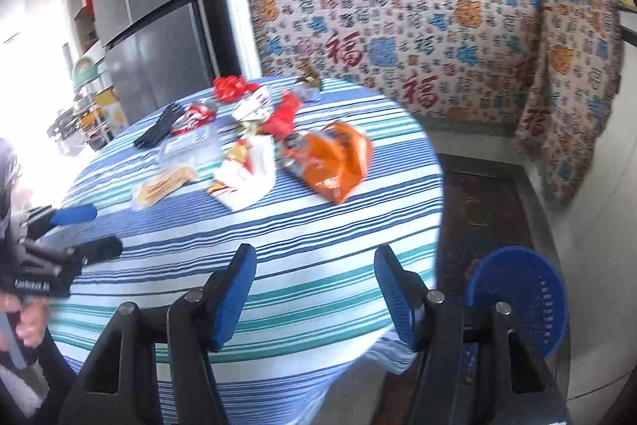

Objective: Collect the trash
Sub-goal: 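Return both tools to the table toward the wrapped snack bar and white wrapper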

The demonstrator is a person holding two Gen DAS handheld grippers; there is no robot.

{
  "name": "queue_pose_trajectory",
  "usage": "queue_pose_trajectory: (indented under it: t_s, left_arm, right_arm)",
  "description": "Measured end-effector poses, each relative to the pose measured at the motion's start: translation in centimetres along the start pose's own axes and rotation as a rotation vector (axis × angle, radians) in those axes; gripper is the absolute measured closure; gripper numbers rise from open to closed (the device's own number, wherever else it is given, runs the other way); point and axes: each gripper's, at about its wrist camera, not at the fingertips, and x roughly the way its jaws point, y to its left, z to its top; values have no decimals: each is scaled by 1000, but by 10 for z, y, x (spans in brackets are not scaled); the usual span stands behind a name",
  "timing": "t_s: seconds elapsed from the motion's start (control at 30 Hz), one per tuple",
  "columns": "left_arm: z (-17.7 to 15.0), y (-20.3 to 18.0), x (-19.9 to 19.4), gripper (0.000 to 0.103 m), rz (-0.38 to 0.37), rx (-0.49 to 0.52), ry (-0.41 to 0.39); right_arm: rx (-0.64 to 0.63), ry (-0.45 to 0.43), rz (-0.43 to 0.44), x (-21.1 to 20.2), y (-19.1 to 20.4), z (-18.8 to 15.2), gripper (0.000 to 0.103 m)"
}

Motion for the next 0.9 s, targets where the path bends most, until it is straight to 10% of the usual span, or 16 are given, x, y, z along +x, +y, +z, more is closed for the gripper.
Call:
queue_pose_trajectory:
  t_s: [0.63,0.9]
  left_arm:
    - [36,33,72,7,-91,188,76]
    - [34,23,62,55,-74,232,33]
  right_arm:
    - [9,89,74,60,21,17,37]
    - [35,128,116,90,26,50,37]
